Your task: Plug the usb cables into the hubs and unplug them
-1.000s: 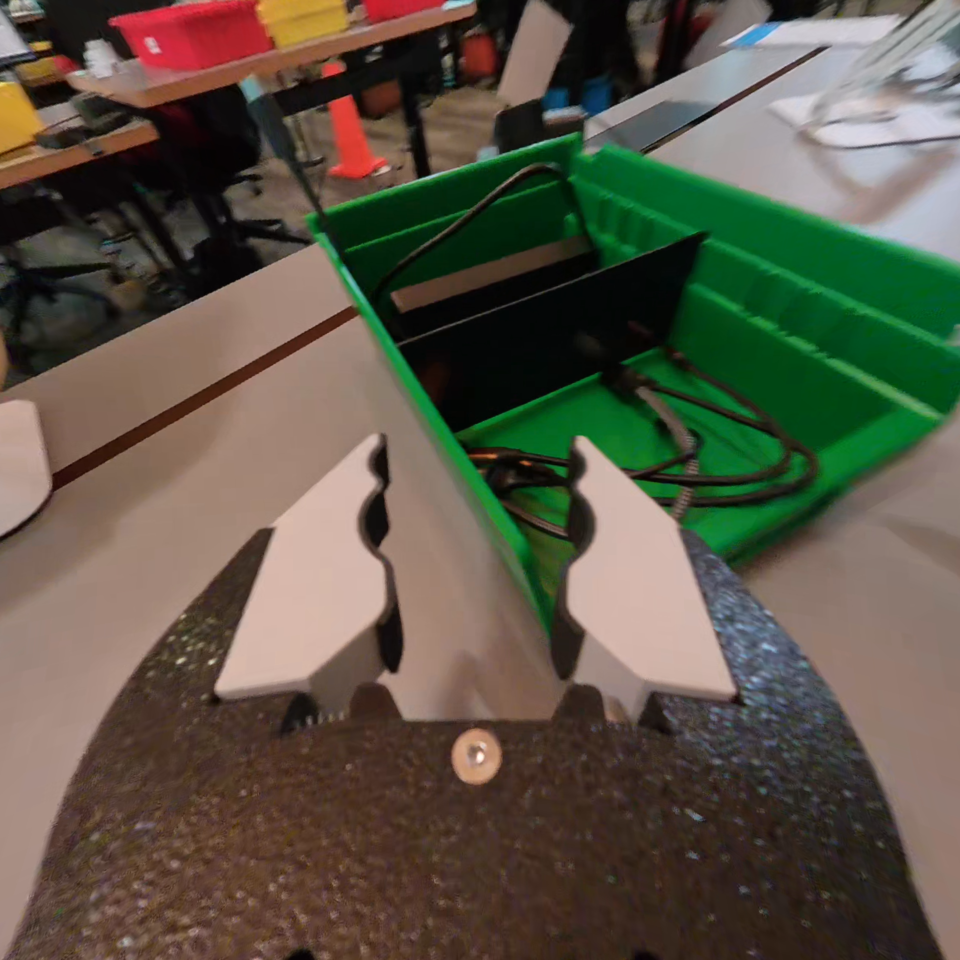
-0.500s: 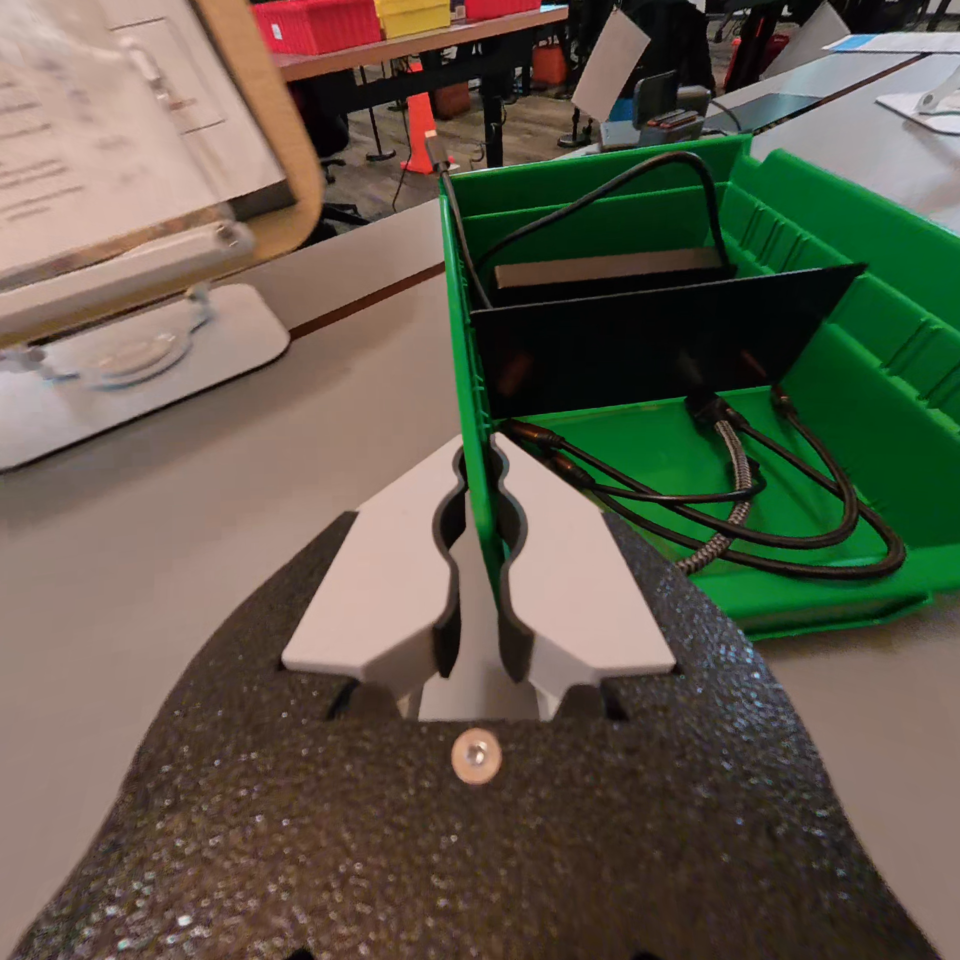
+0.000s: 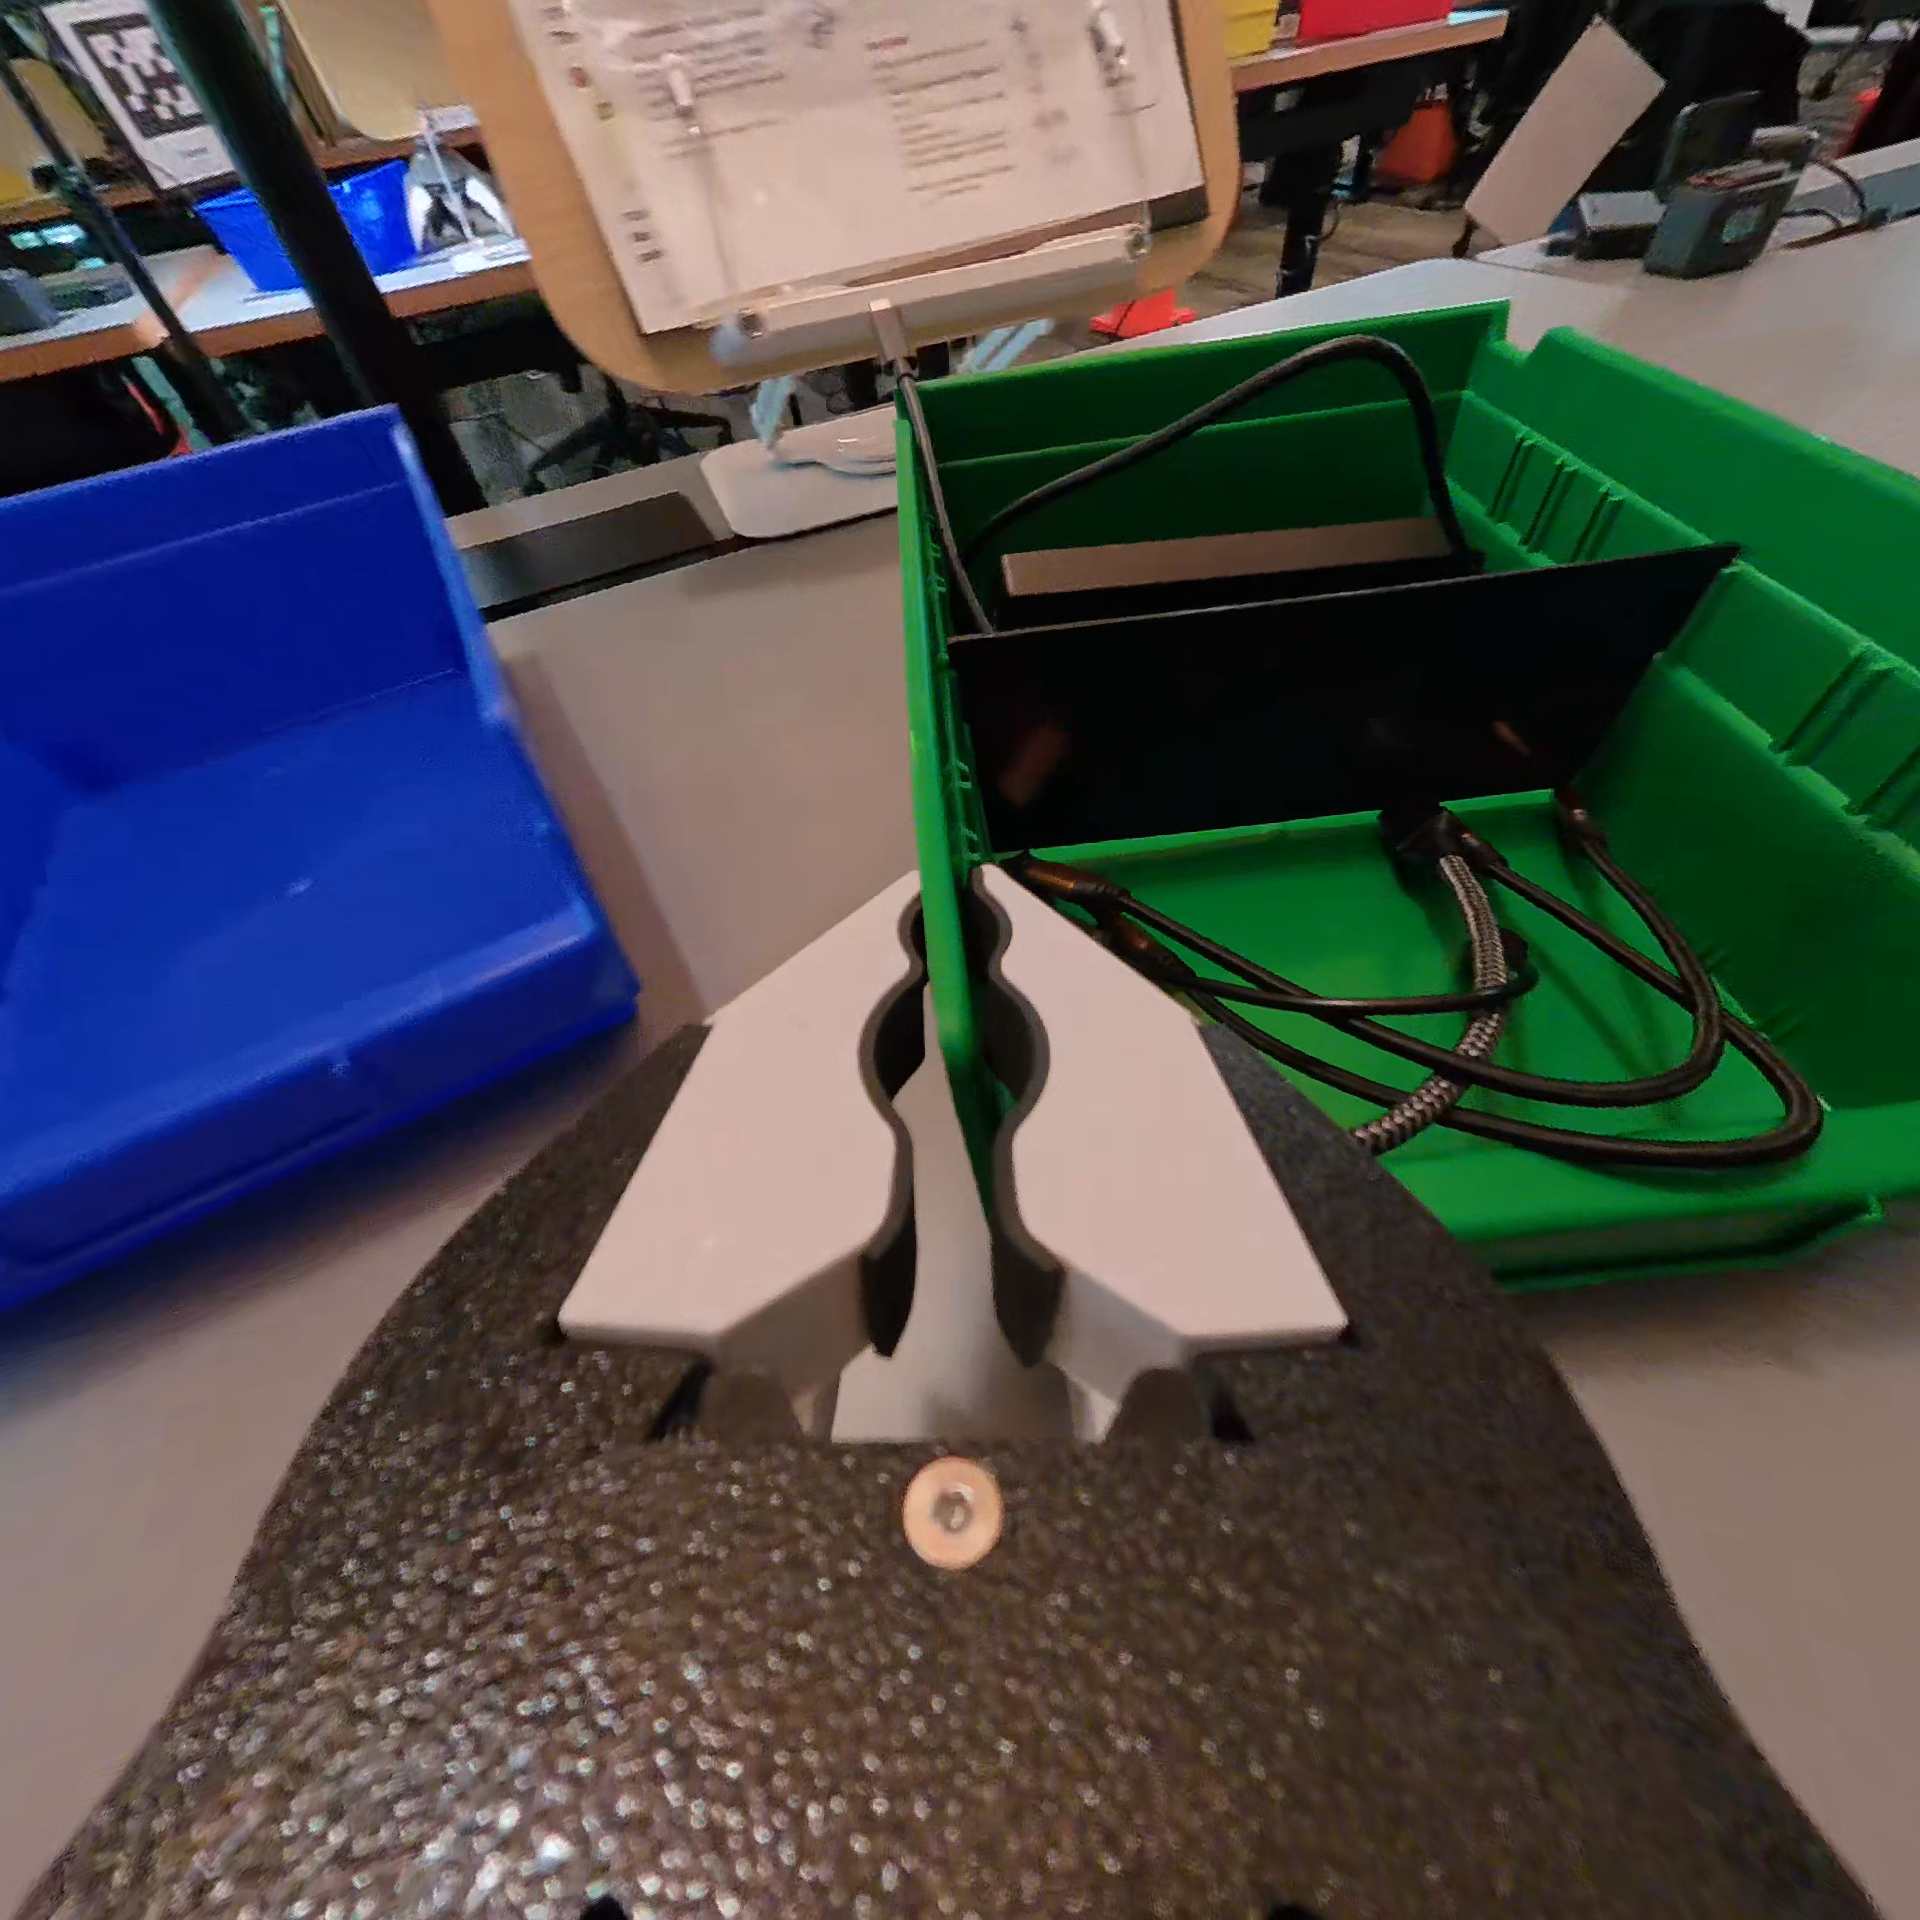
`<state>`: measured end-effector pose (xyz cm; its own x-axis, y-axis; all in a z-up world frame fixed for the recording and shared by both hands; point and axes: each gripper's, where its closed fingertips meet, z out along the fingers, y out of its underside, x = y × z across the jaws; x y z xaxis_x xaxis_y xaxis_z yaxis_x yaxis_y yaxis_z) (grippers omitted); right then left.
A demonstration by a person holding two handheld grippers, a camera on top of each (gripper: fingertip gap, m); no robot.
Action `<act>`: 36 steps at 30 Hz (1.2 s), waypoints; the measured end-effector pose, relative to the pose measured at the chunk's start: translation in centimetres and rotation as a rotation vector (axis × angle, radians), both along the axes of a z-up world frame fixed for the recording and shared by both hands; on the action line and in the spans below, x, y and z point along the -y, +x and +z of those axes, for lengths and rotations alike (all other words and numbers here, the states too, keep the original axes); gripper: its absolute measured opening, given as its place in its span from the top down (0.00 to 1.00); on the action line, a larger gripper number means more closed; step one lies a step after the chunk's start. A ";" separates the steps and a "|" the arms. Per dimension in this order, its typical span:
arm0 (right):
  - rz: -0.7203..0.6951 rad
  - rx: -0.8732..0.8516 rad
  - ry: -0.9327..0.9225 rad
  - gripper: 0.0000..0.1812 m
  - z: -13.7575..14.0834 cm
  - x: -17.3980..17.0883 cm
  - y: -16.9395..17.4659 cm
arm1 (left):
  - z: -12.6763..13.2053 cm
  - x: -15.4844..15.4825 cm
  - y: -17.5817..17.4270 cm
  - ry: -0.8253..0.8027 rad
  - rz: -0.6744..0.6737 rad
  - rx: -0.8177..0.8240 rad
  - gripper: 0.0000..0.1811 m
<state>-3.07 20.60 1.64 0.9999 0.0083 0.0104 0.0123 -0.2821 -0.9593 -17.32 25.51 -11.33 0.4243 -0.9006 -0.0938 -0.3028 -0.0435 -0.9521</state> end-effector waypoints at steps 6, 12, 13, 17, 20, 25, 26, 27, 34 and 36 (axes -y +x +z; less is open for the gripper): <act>0.136 -0.304 -0.277 0.42 -3.5 -15.8 -9.9 | 0.5 -0.6 -1.4 -0.069 0.050 0.141 1.00; -0.156 -0.270 -0.453 0.49 -9.3 -23.6 -8.3 | 0.5 -0.6 -2.0 -0.068 0.022 0.146 0.99; -0.176 -0.253 -0.456 0.53 -9.7 -24.3 -8.4 | 0.5 -0.6 -2.1 -0.069 0.021 0.147 0.99; -0.195 -0.244 -0.529 0.69 -12.3 -26.5 -10.1 | 0.5 -0.8 -2.4 -0.067 0.026 0.145 0.99; -0.255 -0.220 -0.635 0.69 -15.9 -26.8 -9.9 | 0.5 -1.1 -2.7 -0.054 0.044 0.133 0.99; -0.231 -0.218 -0.733 0.70 -19.6 -26.6 -10.7 | 0.5 -1.4 -3.2 -0.056 0.037 0.142 0.99; -0.227 -0.261 -0.717 0.69 -19.8 -26.8 -11.0 | 0.6 -1.5 -3.2 -0.055 0.032 0.144 0.99; -0.205 -0.334 -0.686 0.73 -19.6 -27.1 -11.5 | 0.6 -1.5 -3.2 -0.057 0.025 0.148 0.99; -0.195 -0.496 -0.664 0.77 -17.9 -27.5 -11.9 | 0.6 -1.6 -3.4 -0.048 0.018 0.145 0.99; -0.127 -0.596 -0.623 0.77 -15.2 -28.1 -12.5 | 0.6 -1.8 -3.5 -0.049 0.018 0.146 0.99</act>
<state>-15.58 48.73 -13.56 0.8313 -0.2737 -0.4839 -0.5096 -0.7230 -0.4665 -20.86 27.32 -10.75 0.4467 -0.8946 0.0135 -0.1602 -0.0948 -0.9825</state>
